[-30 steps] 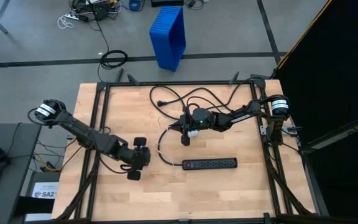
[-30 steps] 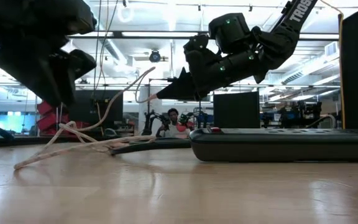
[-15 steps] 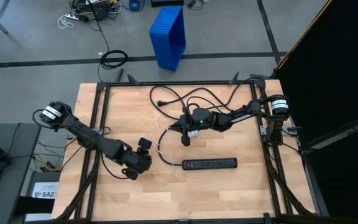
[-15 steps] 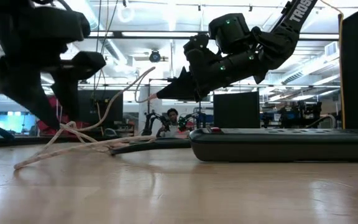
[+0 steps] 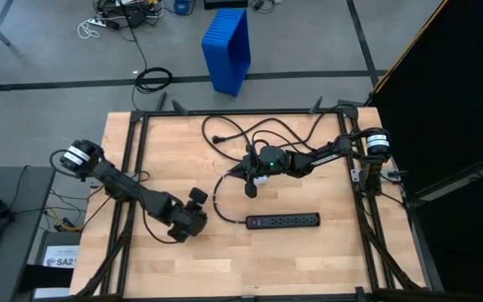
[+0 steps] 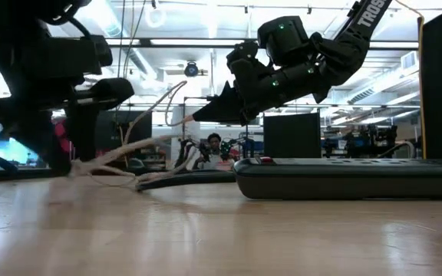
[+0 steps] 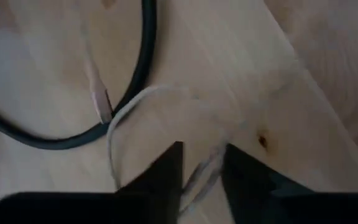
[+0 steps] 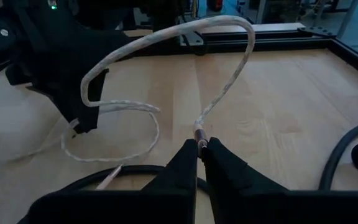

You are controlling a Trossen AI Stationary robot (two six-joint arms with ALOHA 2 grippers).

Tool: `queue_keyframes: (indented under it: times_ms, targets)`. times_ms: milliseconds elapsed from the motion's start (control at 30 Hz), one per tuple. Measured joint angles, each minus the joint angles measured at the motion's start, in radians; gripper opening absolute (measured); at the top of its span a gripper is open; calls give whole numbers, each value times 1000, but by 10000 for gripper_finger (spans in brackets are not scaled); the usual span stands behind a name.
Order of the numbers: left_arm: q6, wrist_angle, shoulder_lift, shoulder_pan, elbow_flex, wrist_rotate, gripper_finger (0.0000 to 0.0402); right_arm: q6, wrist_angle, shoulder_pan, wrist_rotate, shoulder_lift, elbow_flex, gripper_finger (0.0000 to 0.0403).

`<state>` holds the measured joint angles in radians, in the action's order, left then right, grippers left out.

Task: Insert USB
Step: Insert the pink charger cable into the white charger adapter

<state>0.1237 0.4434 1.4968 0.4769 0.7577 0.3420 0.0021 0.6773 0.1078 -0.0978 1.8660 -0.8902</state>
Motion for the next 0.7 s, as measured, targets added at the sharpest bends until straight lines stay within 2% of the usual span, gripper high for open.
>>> queue_keyframes:
  times_ms: [67, 167, 367, 567, 700]
  targets:
    - [-58, 1, -23, -11, 18, 15, 11, -1, -10, 2, -1, 0, 0, 0]
    - [-95, 30, -92, -15, 53, 99, 4, 2, -46, 11, -1, 0, 0, 0]
    - [-74, 38, -302, -12, 135, 417, 2, 6, -78, 9, -3, 0, 0, 0]
    - [26, -143, -523, -12, 148, 665, 1, 5, -90, -6, -31, 0, 0, 0]
    - [166, -282, -621, -17, 148, 850, 1, 4, -90, -18, -37, 0, 0, 0]
